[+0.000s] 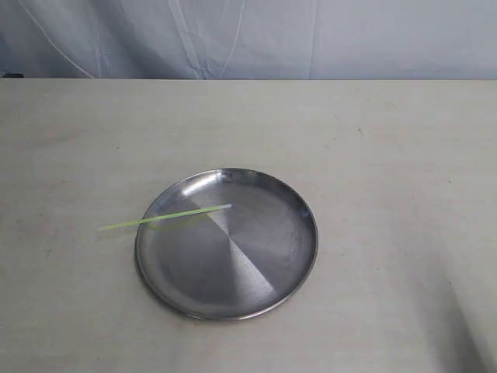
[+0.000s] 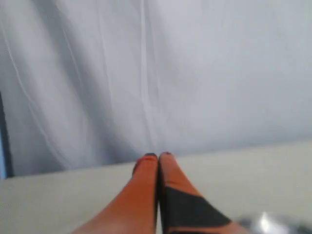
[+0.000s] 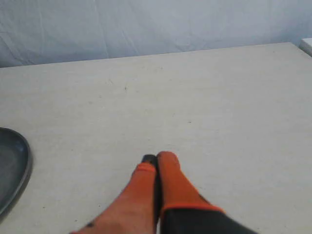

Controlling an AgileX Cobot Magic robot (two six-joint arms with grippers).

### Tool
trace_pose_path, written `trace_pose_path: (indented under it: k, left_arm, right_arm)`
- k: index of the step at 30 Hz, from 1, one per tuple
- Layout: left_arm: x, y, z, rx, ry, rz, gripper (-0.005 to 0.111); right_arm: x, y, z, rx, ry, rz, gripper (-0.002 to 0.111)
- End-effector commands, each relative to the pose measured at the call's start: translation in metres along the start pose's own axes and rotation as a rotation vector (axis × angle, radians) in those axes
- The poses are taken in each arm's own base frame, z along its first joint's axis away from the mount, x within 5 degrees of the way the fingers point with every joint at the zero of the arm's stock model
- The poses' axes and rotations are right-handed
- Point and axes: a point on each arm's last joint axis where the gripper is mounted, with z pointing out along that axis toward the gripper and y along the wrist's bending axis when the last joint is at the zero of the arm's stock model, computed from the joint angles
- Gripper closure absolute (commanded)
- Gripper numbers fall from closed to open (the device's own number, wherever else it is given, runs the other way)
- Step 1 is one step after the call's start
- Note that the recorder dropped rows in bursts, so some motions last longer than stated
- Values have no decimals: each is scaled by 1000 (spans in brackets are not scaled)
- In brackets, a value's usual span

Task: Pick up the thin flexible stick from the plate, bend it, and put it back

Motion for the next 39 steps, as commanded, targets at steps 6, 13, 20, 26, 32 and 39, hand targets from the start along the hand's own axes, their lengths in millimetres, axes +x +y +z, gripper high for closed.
trace_pose_path:
  k: [6, 13, 20, 26, 32, 39]
  left_arm:
    - [-43, 9, -12, 79, -509, -707, 107]
    - [-29, 0, 5, -4, -30, -843, 107]
    - [-111, -21, 90, 177, 706, 107, 107]
    - [-76, -22, 174, 419, 1167, 389, 99]
    - [-10, -24, 212, 688, 1350, 498, 62]
    - [43, -36, 228, 859, 1426, 593, 44]
  right_arm:
    - [0, 0, 0, 7, -14, -4, 109]
    - [0, 0, 0, 7, -14, -4, 109]
    - [0, -1, 0, 8, -11, -7, 109]
    - [0, -1, 0, 8, -11, -7, 109]
    - [0, -1, 0, 8, -11, -7, 109]
    - [0, -1, 0, 8, -11, -7, 109]
